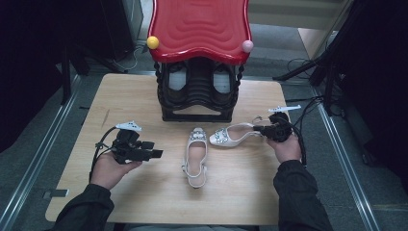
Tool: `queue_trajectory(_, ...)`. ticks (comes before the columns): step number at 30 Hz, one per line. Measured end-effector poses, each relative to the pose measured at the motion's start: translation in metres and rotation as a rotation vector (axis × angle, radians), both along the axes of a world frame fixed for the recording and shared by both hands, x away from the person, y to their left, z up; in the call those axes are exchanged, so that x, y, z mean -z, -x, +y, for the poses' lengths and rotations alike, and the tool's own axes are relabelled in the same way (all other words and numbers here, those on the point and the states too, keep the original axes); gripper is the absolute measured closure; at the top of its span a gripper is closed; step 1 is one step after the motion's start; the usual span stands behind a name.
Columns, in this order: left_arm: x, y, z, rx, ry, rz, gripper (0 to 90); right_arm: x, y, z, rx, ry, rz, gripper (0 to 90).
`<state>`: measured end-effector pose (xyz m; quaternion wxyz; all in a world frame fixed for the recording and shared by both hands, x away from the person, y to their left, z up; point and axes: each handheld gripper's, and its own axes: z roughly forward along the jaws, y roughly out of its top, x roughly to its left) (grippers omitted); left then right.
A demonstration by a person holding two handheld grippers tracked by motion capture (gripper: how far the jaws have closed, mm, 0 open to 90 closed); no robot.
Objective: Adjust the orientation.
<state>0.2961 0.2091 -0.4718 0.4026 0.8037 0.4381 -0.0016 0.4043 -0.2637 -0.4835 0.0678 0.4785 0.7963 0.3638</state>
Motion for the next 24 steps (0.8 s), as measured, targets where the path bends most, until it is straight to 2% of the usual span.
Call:
queue_trajectory(9, -0.001, -0.004, -0.003, 0.016, 0.010, -0.006, 42.1, -0.003, 0.011, 0.012, -0.043, 0.015, 0.012, 90.0)
queue_trajectory(15, -0.002, -0.007, -0.004, 0.018, 0.021, -0.006, 42.1, -0.002, 0.020, 0.017, -0.036, -0.009, 0.058, 90.0)
queue_trajectory(20, -0.002, -0.010, -0.006, 0.030, 0.022, -0.004, 41.9, -0.002, 0.027, 0.024, -0.051, -0.007, 0.066, 90.0)
queue_trajectory(22, -0.002, -0.012, -0.007, 0.035, 0.020, -0.004, 41.9, -0.002, 0.031, 0.029, -0.063, -0.027, 0.072, 90.0)
queue_trajectory(24, -0.002, -0.013, -0.008, 0.035, 0.023, -0.001, 41.8, -0.003, 0.035, 0.035, -0.064, -0.016, 0.072, 90.0)
